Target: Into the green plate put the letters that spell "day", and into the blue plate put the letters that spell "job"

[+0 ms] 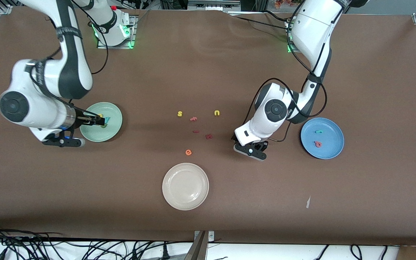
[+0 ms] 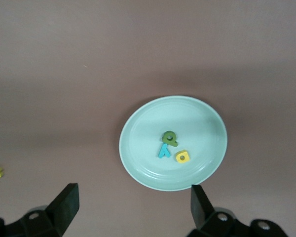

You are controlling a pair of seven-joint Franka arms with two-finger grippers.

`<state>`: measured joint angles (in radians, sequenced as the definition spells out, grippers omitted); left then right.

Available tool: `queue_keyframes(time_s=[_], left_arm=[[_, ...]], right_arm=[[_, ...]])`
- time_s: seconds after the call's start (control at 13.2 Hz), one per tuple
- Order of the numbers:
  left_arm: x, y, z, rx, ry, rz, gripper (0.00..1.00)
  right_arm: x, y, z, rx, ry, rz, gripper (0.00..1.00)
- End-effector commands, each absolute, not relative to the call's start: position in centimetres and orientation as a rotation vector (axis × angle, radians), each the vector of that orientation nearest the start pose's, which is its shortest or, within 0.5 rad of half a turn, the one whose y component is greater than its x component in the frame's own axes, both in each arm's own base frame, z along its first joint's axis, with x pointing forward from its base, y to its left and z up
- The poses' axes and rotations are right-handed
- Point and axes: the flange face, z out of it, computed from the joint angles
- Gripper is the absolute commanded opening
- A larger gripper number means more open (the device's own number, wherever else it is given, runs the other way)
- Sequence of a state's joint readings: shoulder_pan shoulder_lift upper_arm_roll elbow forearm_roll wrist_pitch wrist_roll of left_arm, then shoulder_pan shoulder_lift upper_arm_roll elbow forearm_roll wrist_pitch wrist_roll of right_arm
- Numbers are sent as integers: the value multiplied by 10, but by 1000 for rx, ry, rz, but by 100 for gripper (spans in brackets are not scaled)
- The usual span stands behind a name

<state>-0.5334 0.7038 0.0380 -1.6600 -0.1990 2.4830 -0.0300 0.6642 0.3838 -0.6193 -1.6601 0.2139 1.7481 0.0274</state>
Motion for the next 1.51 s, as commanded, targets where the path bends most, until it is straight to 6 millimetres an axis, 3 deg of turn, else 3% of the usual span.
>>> queue_keyframes(time_s=[0.0,0.08,0.3,0.45,0.53,0.61,0.68,0.91,1.06,1.14,1.36,1.44], left_arm=[[625,-342,193,-3226,511,-209,88],[627,-345,191,-3225,514,-214,87],[618,-356,180,-3232,460,-184,88],[612,-364,173,-3231,453,-168,87],[611,-364,171,-3229,457,-166,88],[610,-364,170,-3228,456,-159,87],[610,-362,168,-3225,460,-155,80],[609,-362,164,-3220,480,-152,28],[609,-361,162,-3219,470,-148,9],[609,-361,162,-3218,475,-148,0],[615,-356,172,-3219,471,-169,0],[630,-335,203,-3235,416,-218,0]], right_arm=[[622,77,471,-3126,-42,372,100],[618,78,497,-3121,-51,396,100],[606,74,546,-3108,-103,330,100],[603,79,547,-3108,-134,335,100],[592,82,556,-3079,-157,337,100],[587,70,551,-3052,-150,348,100],[584,59,549,-3047,-153,341,100],[568,55,557,-3104,-216,309,100],[549,38,553,-3141,-192,143,100],[541,33,541,-3142,-176,73,100],[542,12,553,-3149,-139,3,100],[551,7,571,-3148,-116,-52,100]])
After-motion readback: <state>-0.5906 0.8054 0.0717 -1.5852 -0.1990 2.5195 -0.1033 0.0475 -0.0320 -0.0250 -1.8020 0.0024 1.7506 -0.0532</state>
